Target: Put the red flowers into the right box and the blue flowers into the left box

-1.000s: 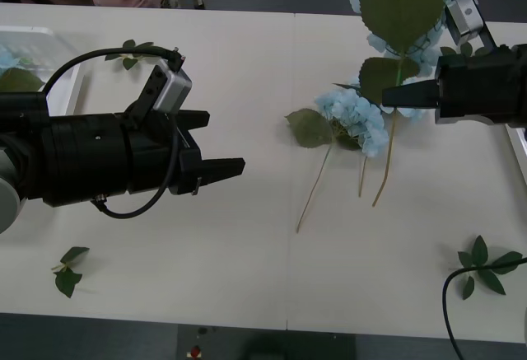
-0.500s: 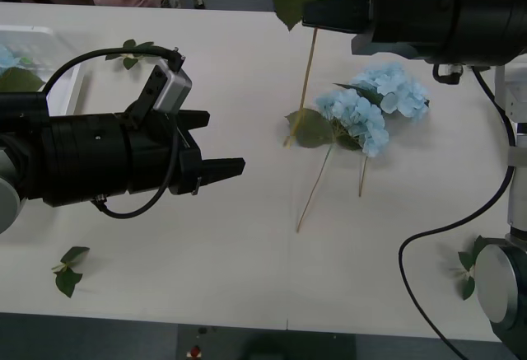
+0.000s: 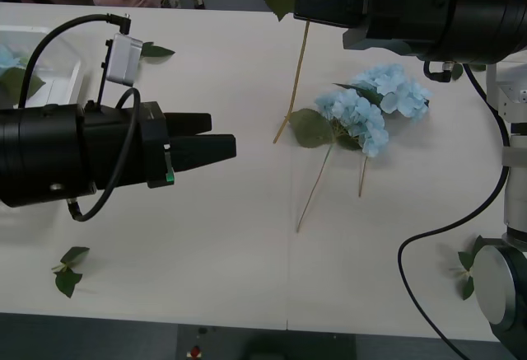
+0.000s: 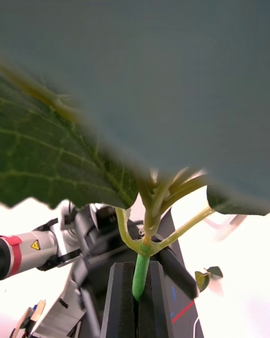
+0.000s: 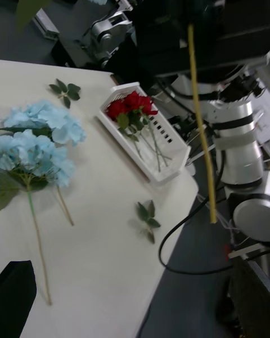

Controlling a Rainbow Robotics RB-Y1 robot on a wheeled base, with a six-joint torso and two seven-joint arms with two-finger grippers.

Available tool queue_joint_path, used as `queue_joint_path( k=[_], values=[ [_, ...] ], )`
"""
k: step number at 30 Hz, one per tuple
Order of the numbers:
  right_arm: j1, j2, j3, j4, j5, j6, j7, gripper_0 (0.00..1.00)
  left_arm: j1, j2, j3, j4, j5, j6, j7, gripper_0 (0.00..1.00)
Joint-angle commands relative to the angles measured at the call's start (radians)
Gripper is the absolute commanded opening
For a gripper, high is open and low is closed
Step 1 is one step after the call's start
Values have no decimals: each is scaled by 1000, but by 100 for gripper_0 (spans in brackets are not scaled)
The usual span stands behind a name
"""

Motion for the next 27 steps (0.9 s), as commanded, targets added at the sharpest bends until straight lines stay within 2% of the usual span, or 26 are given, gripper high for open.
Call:
queue_joint_path(
  k=[1,5,9,14,27],
  values=[
    [-21,-1,-8,-18,-9,-3,35,0,-31,38,-2,-24,121,-3,-37,100],
    [-21,-1,-8,-18,-9,-3,35,0,-80,36,-8,-7,132,-7,-19,100],
    [-21,-1,-8,-18,-9,-3,35,0,-169,29,-79,48,171,-13,-8,100],
    [-21,-1,-8,-18,-9,-3,35,0,-254,-21,-157,111,171,-68,-6,100],
    [-21,-1,-8,-18,-9,-3,35,0,-438,-117,-258,260,146,-85,-2,100]
  ],
)
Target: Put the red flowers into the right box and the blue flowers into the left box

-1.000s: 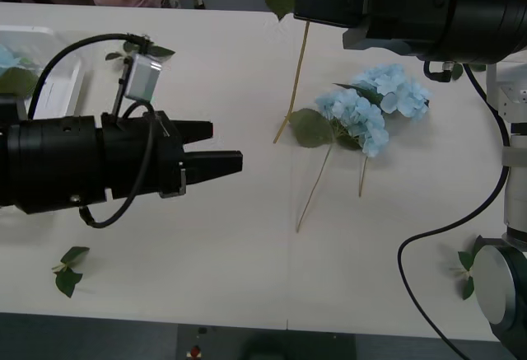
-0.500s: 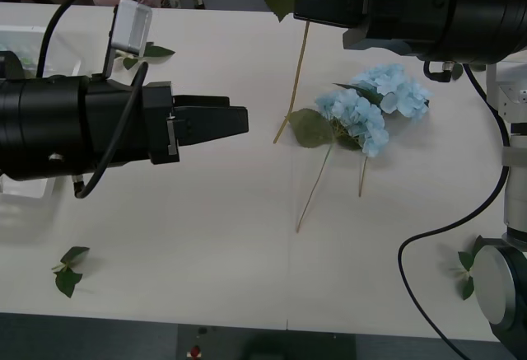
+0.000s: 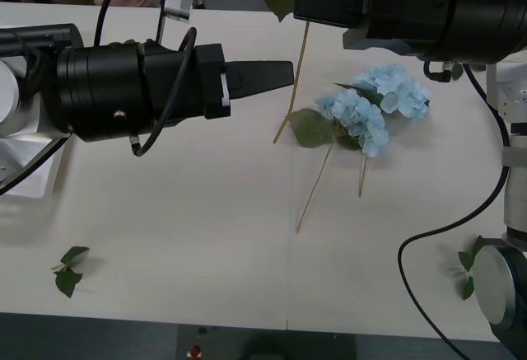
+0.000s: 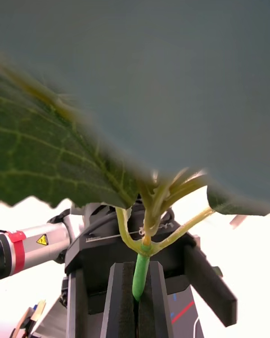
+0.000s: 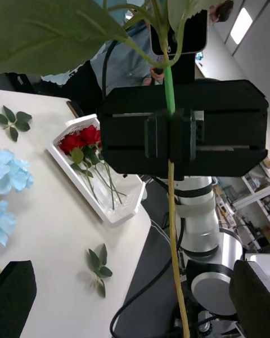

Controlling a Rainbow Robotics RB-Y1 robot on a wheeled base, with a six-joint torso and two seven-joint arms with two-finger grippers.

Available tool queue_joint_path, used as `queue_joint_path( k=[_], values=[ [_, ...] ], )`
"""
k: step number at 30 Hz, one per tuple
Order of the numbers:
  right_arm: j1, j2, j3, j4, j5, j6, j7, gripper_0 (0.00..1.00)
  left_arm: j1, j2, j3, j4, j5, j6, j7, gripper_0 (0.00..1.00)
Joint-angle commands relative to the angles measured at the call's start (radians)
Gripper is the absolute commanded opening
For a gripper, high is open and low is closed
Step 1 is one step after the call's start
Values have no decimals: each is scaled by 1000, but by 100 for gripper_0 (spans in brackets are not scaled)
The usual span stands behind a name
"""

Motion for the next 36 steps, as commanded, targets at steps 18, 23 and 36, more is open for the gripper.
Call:
queue_joint_path(
  k=[18,23,36],
  values=[
    [-21,-1,-8,-18,-9,-3,35,0,-136,-20,-113,55,10,-34,3,0],
    [-21,-1,-8,-18,-9,-3,35,0,-136,-25,-112,54,9,-35,4,0],
    [-21,-1,-8,-18,-9,-3,35,100,-135,-23,-113,65,-1,-35,4,0]
  ],
)
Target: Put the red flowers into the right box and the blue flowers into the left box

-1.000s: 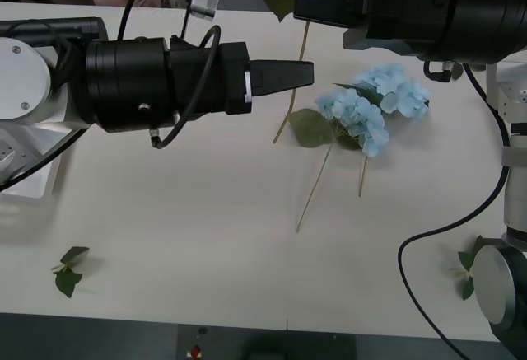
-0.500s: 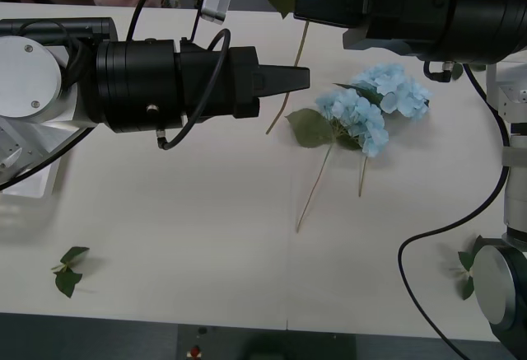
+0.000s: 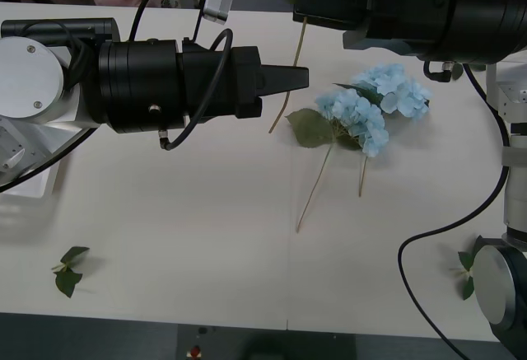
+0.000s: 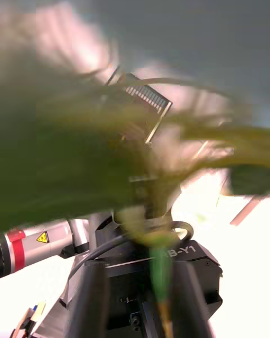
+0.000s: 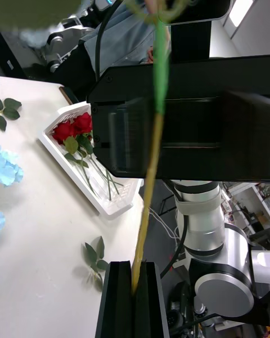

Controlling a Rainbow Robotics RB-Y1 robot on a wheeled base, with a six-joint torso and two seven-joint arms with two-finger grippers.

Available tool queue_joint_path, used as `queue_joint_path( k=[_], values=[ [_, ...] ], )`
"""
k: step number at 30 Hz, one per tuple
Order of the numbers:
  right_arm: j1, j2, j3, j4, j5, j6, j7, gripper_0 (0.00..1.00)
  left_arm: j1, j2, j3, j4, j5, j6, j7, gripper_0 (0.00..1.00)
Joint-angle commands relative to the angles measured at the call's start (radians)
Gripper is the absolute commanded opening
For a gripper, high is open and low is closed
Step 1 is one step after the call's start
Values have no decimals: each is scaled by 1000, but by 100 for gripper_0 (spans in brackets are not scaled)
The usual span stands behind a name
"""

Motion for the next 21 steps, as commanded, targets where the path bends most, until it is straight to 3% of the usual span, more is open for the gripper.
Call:
queue_joint_path(
  k=[1,8,14,21],
  values=[
    [-21,-1,-8,-19,-9,-2,35,100,-15,-6,9,-1,-5,-14,4,0],
    [-21,-1,-8,-19,-9,-2,35,100,-13,13,30,34,-3,-14,6,0],
    [-21,-1,-8,-19,-9,-2,35,100,48,94,153,48,1,6,7,0],
    [-21,-1,-8,-19,-9,-2,35,100,185,167,407,161,1,221,10,0]
  ],
)
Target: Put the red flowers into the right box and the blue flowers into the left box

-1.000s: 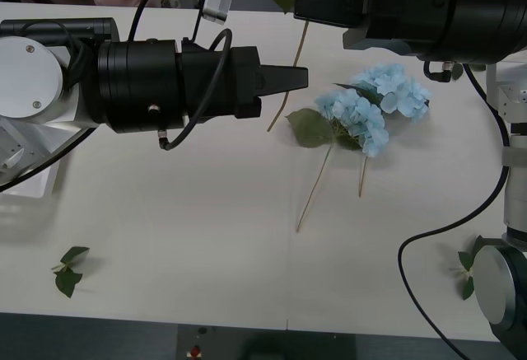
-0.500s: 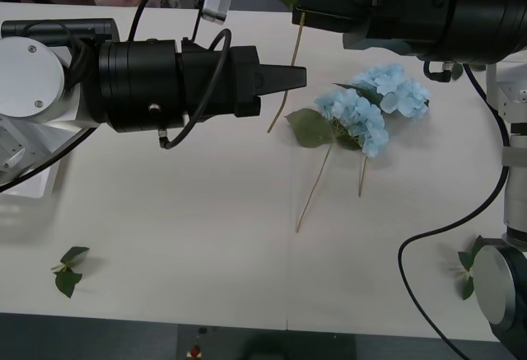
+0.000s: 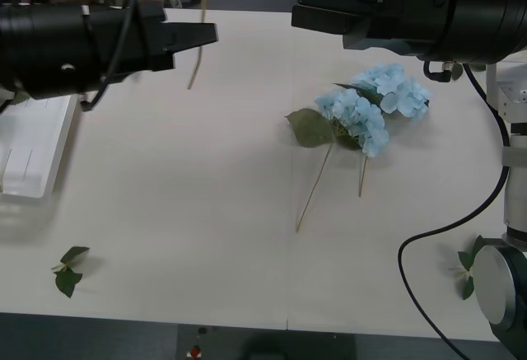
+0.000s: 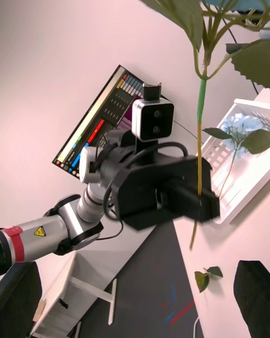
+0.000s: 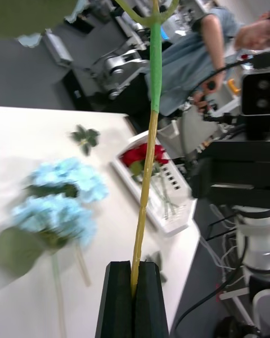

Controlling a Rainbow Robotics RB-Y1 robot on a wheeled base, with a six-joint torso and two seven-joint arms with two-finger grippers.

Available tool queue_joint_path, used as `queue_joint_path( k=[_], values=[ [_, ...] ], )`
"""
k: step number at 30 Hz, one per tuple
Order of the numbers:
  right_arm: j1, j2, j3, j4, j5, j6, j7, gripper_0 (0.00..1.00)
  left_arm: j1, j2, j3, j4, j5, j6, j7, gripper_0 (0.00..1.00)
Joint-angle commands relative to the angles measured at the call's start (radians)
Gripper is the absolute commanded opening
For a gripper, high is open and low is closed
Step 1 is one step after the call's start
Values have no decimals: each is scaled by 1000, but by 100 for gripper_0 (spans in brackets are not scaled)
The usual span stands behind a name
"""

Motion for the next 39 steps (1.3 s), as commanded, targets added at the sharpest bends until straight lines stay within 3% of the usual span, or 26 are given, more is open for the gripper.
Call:
queue_joint_path(
  k=[1,9,18,26,36,39],
  values=[
    [-21,-1,-8,-19,-9,-2,35,100,83,56,150,77,2,111,10,0],
    [24,-12,5,-52,54,4,35,100,272,86,519,270,-117,364,-2,0],
    [84,-188,6,-66,266,31,-171,100,370,85,802,505,-286,606,-33,0],
    [171,-289,-12,-66,532,199,-381,100,416,103,816,675,-353,606,-76,0],
    [185,-289,-26,-62,908,263,-565,100,421,134,812,729,-568,572,-85,1],
    [185,-280,-23,-56,982,251,-608,100,421,134,809,727,-599,552,-85,11]
  ],
)
